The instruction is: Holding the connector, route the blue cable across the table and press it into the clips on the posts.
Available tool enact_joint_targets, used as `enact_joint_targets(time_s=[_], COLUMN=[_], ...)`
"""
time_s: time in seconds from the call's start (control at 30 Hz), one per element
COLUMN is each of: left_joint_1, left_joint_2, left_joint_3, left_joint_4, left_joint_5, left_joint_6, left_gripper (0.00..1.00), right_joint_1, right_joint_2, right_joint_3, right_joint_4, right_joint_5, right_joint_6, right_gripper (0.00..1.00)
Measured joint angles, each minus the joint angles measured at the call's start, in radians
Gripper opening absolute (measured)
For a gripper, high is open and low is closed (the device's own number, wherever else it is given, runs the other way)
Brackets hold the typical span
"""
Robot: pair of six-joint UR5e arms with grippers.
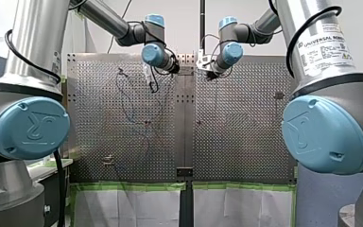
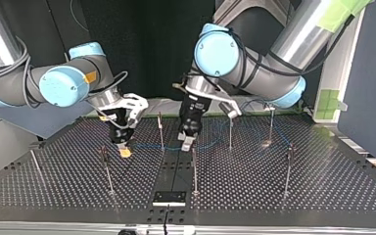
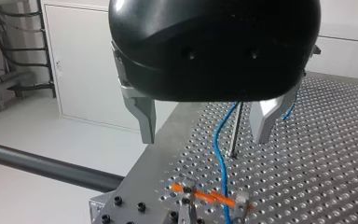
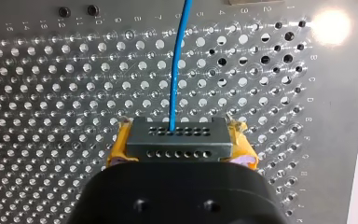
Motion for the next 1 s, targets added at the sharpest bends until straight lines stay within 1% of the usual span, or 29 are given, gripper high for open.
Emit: enact_joint_targets(time_s=[0.13,0.37,0.6,0.7,0.8,1.0], left_joint_1=[-0.016,-0.035,-0.052,-0.055,-0.056,-0.055], left_joint_2=[-0.029,-0.076,-0.139,-0.164,-0.179,-0.186], left_joint_3=[0.029,0.061,0.123,0.152,0.181,0.229], left_joint_4=[-0.021,-0.031,-0.049,-0.053,-0.058,-0.059], left_joint_5=[-0.007,-0.017,-0.062,-0.071,-0.074,-0.075], left_joint_6=[0.015,0.022,0.048,0.052,0.055,0.061], left_gripper=[1.00,1.00,1.00,1.00,1.00,1.00], right_joint_1=[0.000,0.000,0.000,0.000,0.000,0.000], right_joint_2=[0.000,0.001,0.001,0.001,0.001,0.001], right_joint_3=[0.000,0.000,0.000,0.001,0.001,0.000], right_joint_4=[-0.001,0.000,0.000,0.000,0.000,0.000], right_joint_5=[0.000,-0.001,-0.004,-0.005,-0.005,-0.005], right_joint_6=[0.002,0.004,0.004,0.004,0.004,0.004], right_gripper=[0.00,0.00,0.00,0.00,0.00,0.00])
